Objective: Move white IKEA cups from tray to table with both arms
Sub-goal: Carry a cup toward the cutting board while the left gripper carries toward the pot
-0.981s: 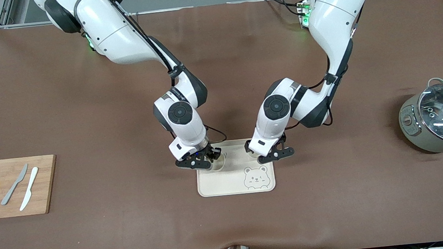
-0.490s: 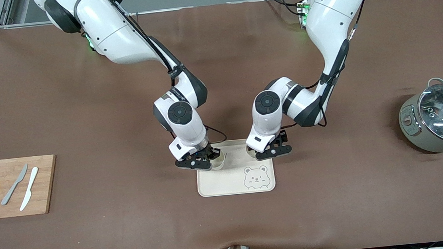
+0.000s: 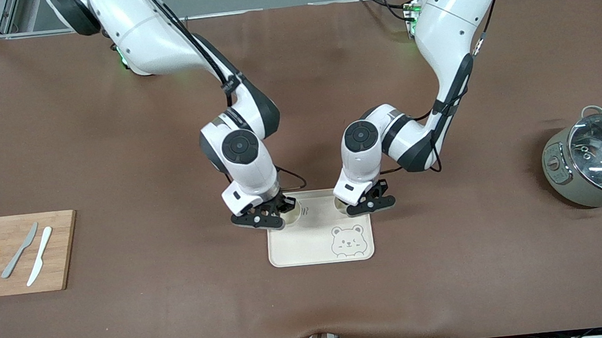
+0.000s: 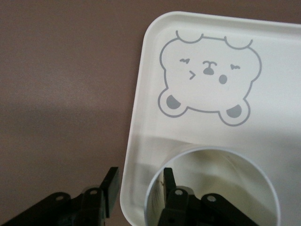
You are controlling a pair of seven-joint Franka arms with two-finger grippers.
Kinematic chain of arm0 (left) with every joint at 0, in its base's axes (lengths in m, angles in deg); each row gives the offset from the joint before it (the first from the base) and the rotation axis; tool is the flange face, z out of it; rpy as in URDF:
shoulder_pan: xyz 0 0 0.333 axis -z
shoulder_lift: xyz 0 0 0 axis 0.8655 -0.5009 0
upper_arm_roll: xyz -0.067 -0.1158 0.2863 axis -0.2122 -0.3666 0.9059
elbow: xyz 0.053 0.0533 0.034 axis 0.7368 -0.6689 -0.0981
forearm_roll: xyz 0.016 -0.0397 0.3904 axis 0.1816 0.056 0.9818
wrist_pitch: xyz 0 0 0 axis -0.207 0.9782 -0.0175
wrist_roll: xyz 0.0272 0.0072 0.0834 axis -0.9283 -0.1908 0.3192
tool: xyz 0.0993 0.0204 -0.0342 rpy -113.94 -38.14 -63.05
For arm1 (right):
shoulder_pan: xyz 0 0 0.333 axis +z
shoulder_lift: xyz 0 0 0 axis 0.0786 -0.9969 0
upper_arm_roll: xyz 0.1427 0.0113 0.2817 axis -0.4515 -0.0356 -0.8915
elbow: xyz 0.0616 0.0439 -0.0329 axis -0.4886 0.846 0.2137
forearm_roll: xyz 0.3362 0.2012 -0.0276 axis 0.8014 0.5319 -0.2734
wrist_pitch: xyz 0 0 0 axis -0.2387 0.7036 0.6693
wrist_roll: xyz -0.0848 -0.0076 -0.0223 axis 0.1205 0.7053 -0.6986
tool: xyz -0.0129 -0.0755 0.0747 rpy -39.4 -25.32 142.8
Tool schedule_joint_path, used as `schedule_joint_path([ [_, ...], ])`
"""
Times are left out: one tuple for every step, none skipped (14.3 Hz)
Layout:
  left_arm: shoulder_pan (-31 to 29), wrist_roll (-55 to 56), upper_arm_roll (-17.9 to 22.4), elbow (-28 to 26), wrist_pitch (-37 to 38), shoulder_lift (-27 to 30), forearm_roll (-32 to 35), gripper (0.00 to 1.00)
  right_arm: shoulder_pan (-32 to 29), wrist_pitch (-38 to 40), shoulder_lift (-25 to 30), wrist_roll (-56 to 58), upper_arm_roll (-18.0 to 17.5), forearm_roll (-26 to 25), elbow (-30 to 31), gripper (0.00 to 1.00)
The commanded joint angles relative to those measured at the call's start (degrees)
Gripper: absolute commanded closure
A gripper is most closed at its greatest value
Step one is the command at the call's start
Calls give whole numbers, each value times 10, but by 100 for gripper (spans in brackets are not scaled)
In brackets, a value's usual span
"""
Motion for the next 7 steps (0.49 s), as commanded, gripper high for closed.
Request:
schedule_joint_path([
  [-2, 4, -2, 5, -3, 12, -41, 77, -51, 35, 106, 95, -4, 50, 91, 100],
  [-1, 3, -3, 7, -3, 14, -45, 87, -71, 36, 142, 146, -3, 62, 132, 100],
  [1, 3, -3, 8, -3, 14, -45, 98, -92, 36, 171, 189, -3, 64, 166, 100],
  [3, 2, -3, 8, -3, 14, -45, 100, -112, 36, 194, 236, -3, 64, 197, 100],
  [3, 1, -7, 7, -3, 14, -46, 100, -130, 35, 211, 279, -3, 64, 221, 100],
  [2, 0, -12, 7, -3, 14, -46, 100, -145, 35, 224, 310, -3, 64, 237, 100],
  [2, 1, -12, 8, -3, 15, -46, 100, -162, 35, 235, 338, -3, 64, 251, 100],
])
